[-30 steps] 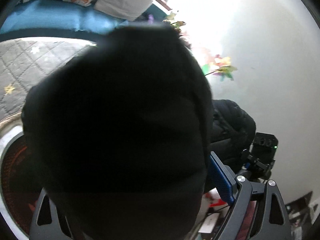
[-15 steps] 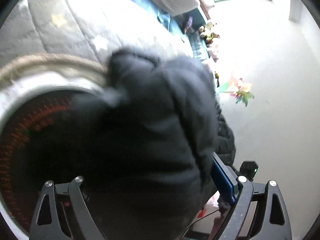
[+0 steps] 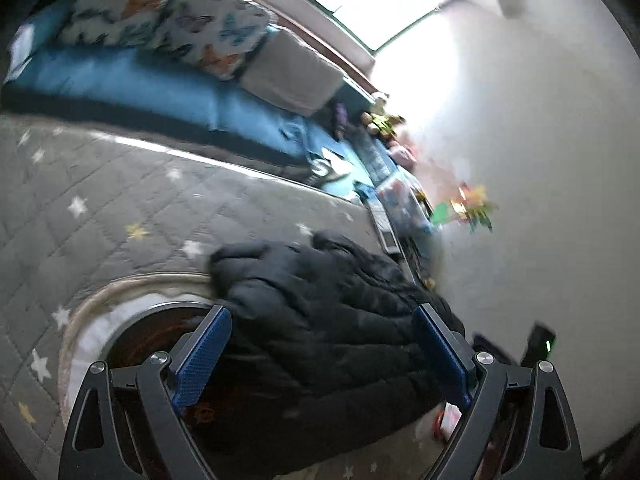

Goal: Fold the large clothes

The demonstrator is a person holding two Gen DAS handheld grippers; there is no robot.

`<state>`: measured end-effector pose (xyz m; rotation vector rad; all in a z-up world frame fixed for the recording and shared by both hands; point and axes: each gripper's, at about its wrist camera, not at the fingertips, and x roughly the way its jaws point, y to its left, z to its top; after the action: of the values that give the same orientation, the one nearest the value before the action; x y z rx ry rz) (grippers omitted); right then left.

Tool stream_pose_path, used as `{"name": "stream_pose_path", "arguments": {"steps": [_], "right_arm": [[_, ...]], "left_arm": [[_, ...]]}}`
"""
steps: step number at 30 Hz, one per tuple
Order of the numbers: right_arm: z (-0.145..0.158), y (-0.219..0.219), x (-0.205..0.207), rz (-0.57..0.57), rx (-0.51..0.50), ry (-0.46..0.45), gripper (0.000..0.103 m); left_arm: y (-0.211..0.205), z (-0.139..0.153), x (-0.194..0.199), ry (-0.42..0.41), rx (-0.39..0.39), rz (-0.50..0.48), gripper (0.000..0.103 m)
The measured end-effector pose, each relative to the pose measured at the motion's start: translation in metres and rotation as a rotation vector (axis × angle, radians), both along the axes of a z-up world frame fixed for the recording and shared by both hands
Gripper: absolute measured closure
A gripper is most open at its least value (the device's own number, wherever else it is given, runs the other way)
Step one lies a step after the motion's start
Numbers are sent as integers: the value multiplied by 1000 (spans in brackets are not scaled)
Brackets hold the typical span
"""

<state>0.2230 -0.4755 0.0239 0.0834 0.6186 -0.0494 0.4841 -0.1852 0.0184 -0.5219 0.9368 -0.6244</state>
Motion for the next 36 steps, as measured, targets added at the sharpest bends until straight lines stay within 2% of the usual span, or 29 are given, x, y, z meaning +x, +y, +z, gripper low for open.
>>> {"name": "stream_pose_path", "arguments": {"steps": [3, 5, 7, 9, 13, 17, 22, 26, 30, 33, 36], "right_arm": [[-12, 4, 24, 9, -4, 32, 0], [-18, 2, 37, -14, 3, 49, 0], [-25, -5, 47, -33, 27, 67, 0], [-35, -12, 57, -54, 32, 87, 0], [-53, -16, 66, -76, -5, 139, 0], [-60, -20, 71, -85, 8, 176, 0], [-53, -13, 62, -91, -29, 174, 0], [-36, 1, 31, -86, -35, 125, 0], [-29, 17, 0, -64, -79, 130, 0], [-33, 22, -15, -67, -95, 152, 0], [-48, 22, -15, -89, -111, 200, 0]], "left_arm": [[-49, 6, 1, 5, 15, -74, 7], [-69, -3, 2, 18, 26, -108, 10], [-89, -15, 7, 26, 46, -134, 17], [-103, -33, 14, 38, 56, -147, 22], [-121, -84, 44, 75, 91, -134, 23], [-130, -110, 56, 101, 104, -135, 24], [-140, -100, 41, 57, 187, -135, 24], [-138, -73, 10, -15, 263, -128, 24], [-138, -58, -23, -73, 319, -154, 24], [-138, -57, -36, -84, 324, -169, 21], [-145, -69, -39, -67, 380, -175, 20]]}}
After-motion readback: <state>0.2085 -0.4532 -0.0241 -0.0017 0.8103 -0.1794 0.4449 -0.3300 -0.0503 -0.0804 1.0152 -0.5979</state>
